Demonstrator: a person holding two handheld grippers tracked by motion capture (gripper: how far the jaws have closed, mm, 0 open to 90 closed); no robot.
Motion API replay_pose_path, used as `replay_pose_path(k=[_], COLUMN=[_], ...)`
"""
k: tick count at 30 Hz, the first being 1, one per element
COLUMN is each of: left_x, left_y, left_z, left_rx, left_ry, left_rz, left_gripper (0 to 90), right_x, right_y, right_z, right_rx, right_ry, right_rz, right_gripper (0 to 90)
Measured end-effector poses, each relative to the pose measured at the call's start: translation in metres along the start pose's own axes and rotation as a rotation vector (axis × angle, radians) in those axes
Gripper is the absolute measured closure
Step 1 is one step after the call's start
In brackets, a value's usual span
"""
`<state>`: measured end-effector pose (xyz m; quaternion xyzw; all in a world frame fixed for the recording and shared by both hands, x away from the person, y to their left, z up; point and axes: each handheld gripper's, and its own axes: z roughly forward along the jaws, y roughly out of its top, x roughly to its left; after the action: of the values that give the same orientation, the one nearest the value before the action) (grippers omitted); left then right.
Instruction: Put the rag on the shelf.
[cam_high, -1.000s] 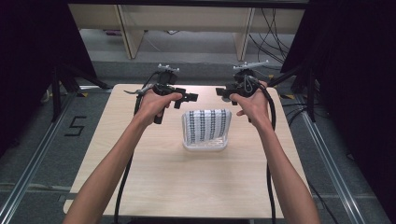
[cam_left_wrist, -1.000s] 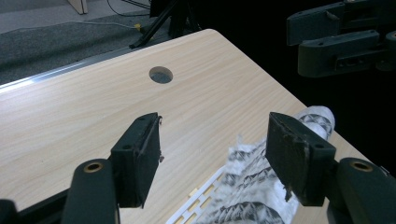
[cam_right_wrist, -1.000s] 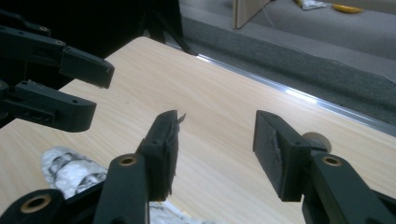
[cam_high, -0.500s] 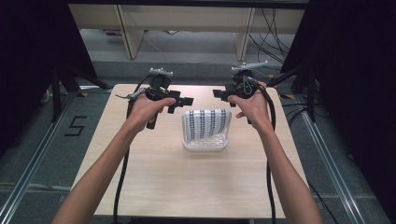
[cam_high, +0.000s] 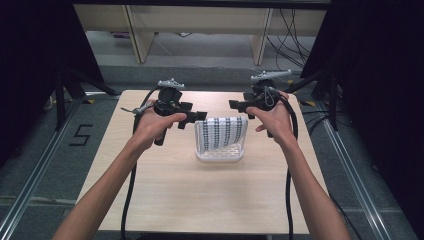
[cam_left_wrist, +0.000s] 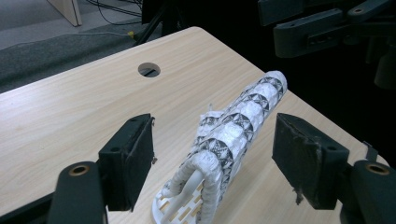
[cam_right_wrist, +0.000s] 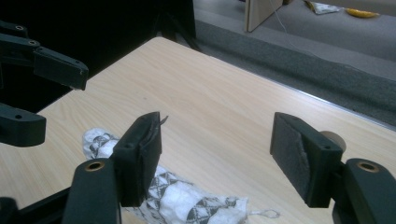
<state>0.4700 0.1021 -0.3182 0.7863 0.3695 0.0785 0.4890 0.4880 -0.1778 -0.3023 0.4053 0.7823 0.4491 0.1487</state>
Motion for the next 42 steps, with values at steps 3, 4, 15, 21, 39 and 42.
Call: replay_pose_path(k=[3,4,15,21,39,42], left_x=[-0.002,-0.003,-0.017,-0.023,-0.027,-0.028], left_y=[-0.002,-0.002,-0.013,-0.022,-0.051,-0.056], left_z=[0.000,0.000,-0.007,-0.010,-0.024,-0.026], left_rx=[-0.002,-0.003,-0.006,-0.022,-0.050,-0.046], left_ry=[-0.004,-0.006,-0.014,-0.025,-0.019,-0.021], left_rz=[0.004,0.005,0.052,0.034,0.029,0.034], left_gripper=[28.7,28.7,26.1,23.0,20.5,19.8], right_x=[0.002,0.005,0.011,0.017,0.031,0.031], right_y=[0.001,0.000,-0.011,-0.019,-0.034,-0.036], right_z=[-0.004,-0.005,-0.013,-0.022,-0.032,-0.033], right_rx=[0.002,-0.004,-0.016,-0.033,-0.057,-0.068], right_ry=[-0.001,0.018,0.035,0.039,0.061,0.056], right_rz=[-0.019,-0.017,-0.026,-0.033,-0.070,-0.094], right_gripper=[34.1,34.0,31.0,27.0,25.9,25.7])
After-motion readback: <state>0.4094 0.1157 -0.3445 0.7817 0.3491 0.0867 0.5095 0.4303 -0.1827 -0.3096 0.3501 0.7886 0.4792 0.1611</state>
